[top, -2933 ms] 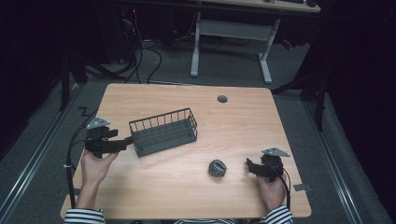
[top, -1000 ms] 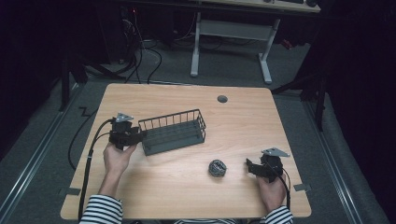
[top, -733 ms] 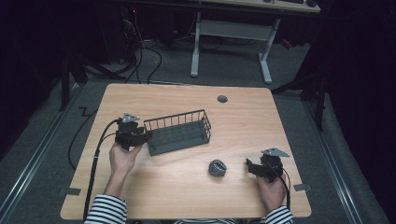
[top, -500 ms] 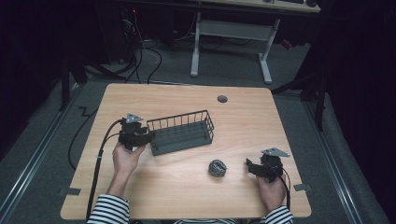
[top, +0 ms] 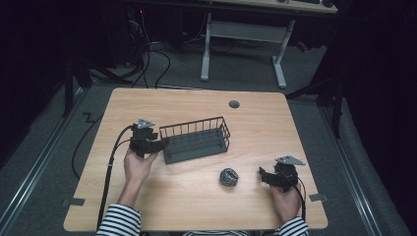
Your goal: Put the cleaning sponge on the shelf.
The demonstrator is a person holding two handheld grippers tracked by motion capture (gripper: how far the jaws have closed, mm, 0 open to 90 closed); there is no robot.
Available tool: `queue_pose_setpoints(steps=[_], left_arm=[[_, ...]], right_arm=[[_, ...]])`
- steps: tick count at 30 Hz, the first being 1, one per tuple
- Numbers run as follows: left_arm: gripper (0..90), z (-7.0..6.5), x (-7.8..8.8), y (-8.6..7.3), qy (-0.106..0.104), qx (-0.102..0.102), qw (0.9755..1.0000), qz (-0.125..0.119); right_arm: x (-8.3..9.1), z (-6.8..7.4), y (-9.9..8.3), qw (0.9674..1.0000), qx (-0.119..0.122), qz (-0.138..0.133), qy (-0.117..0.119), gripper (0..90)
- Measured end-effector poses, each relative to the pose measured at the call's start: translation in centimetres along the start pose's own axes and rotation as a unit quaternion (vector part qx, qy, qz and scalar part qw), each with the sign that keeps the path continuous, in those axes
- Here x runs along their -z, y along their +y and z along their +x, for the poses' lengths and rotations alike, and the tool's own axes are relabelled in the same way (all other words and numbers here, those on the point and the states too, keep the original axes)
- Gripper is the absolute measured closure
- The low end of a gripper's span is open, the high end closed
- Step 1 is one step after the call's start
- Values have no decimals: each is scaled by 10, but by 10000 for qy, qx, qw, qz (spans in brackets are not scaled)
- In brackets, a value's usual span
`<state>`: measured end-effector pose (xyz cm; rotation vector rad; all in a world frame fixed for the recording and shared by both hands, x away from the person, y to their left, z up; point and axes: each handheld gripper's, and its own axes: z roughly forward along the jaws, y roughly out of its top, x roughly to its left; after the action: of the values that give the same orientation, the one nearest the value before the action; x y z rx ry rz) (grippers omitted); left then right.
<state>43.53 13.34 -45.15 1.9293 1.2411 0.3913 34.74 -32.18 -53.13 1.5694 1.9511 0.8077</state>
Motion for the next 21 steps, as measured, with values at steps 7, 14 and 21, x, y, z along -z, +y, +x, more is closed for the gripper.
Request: queue_pose_setpoints(steps=[7, 14, 21], left_arm=[[318, 4, 15, 2, 45, 7, 9997, -234], [296, 14, 34, -1, 91, -159, 9995, -260], [298, 31, 57, -20, 135, -140, 9992, -346]], right_arm=[[0, 0, 0, 10000, -4, 4, 2, 223], [0, 0, 0, 10000, 1, -1, 0, 223], [0, 0, 0, 10000, 0, -2, 3, 224]])
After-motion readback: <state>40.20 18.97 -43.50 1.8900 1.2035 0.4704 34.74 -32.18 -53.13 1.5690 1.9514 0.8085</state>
